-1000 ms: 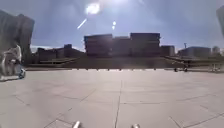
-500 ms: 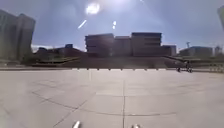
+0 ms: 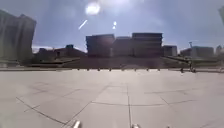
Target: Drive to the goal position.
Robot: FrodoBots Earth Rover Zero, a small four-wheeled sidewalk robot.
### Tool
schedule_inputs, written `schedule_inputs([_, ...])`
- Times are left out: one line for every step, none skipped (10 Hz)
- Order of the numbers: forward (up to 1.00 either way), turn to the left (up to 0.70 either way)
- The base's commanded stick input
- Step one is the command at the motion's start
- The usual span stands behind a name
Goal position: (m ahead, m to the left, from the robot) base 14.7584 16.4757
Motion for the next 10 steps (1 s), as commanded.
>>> schedule_inputs([0.85, 0.00])
schedule_inputs([0.85, 0.00])
schedule_inputs([0.85, 0.00])
schedule_inputs([0.85, 0.00])
schedule_inputs([0.85, 0.00])
schedule_inputs([0.85, 0.00])
schedule_inputs([0.85, 0.00])
schedule_inputs([0.85, 0.00])
schedule_inputs([0.85, 0.00])
schedule_inputs([0.85, 0.00])
